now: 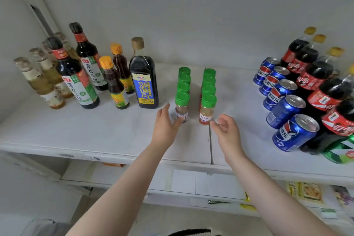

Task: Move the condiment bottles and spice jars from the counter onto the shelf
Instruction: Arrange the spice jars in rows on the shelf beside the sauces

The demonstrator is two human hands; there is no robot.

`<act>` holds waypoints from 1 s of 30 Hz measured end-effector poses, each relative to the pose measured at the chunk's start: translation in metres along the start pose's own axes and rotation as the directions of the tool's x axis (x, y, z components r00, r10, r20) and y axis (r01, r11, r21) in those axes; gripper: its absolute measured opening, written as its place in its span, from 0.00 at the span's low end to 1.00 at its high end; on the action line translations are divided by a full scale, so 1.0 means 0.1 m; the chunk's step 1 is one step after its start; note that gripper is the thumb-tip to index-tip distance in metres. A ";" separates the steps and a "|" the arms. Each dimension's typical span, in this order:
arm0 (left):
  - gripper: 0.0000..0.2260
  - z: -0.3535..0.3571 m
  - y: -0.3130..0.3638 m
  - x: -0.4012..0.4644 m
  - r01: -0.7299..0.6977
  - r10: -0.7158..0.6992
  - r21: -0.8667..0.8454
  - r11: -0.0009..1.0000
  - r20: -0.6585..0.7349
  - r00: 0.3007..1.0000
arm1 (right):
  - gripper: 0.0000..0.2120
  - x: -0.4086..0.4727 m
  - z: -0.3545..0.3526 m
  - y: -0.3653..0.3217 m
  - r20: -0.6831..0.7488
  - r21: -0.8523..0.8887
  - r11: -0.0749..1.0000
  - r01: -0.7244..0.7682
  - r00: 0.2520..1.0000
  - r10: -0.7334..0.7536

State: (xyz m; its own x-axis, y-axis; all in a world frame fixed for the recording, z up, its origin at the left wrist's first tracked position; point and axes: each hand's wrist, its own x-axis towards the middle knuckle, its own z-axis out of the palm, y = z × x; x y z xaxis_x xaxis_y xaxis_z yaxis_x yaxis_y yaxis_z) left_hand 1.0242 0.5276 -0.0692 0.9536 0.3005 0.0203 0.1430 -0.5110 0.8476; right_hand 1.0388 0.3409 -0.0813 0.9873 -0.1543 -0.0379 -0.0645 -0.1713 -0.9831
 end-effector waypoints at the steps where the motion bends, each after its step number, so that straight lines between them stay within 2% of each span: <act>1: 0.33 -0.02 -0.01 0.04 -0.012 0.012 0.008 1.000 0.018 1.000 | 0.23 0.03 0.03 -0.03 0.002 -0.054 0.999 0.004 1.000 -0.004; 5: 0.41 0.02 -0.17 0.25 -0.030 0.037 -0.043 0.999 0.159 0.987 | 0.34 0.12 0.20 -0.10 0.026 -0.094 0.996 0.002 1.000 0.001; 8: 0.39 0.23 -0.55 0.49 -0.056 0.096 -0.171 0.984 0.240 0.966 | 0.33 0.21 0.29 0.02 0.064 -0.072 0.997 0.028 0.998 -0.023; 12: 0.28 0.09 -0.22 0.34 -0.141 0.194 -0.257 0.956 0.194 0.962 | 0.25 0.23 0.37 0.01 0.009 -0.118 0.991 0.061 0.998 -0.061; 17: 0.28 0.10 -0.19 0.33 -0.177 0.229 -0.271 0.946 0.175 0.957 | 0.25 0.28 0.42 0.06 -0.016 -0.129 0.988 0.083 0.996 -0.086; 30: 0.26 0.17 -0.22 0.34 -0.247 0.274 -0.208 0.946 0.114 0.955 | 0.16 0.30 0.42 0.08 -0.010 -0.189 0.977 0.104 0.994 -0.108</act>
State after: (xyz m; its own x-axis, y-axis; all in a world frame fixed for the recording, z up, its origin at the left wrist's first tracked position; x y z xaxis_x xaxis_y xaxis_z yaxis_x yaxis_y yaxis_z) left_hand 1.0575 0.5355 -0.0961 0.9800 0.0549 0.1914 -0.1553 -0.3908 0.9073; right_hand 1.0737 0.3758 -0.0974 0.9870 -0.1442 0.0703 0.0127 -0.3668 -0.9302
